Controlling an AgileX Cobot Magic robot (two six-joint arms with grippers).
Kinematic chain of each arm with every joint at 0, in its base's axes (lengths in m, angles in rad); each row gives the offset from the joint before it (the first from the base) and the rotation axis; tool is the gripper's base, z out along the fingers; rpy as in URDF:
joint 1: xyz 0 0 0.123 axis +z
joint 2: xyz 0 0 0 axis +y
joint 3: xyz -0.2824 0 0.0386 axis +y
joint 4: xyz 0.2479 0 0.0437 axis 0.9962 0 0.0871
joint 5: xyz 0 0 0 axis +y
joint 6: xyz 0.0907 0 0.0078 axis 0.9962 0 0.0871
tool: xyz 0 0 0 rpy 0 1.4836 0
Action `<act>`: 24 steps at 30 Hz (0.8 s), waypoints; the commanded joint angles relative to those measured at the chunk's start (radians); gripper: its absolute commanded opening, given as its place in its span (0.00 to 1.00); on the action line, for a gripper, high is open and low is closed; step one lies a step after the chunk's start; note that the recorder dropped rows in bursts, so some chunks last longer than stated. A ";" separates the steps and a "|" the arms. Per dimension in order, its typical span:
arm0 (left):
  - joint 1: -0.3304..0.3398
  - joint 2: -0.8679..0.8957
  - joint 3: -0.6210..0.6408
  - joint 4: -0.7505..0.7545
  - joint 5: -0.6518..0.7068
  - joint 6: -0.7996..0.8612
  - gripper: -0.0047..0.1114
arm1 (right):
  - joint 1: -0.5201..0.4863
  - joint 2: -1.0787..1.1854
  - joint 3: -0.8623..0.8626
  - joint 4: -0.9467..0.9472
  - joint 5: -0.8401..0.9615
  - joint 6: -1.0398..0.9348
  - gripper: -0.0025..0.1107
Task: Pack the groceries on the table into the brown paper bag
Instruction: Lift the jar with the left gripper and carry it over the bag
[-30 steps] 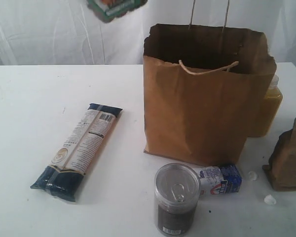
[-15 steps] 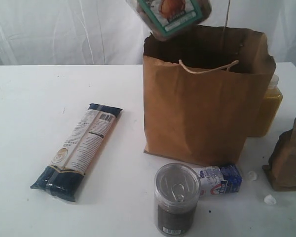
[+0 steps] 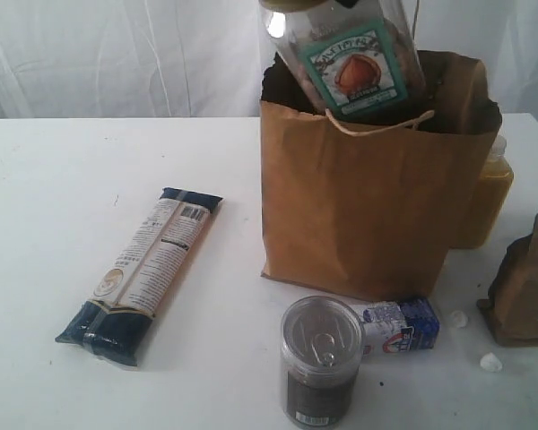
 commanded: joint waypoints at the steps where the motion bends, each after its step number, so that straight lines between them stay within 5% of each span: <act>1: -0.005 0.039 -0.008 -0.042 -0.059 0.016 0.04 | 0.003 -0.004 0.001 -0.003 -0.014 0.002 0.02; 24: -0.005 0.238 -0.008 -0.019 -0.072 0.049 0.04 | 0.003 -0.004 0.001 -0.005 -0.014 0.002 0.02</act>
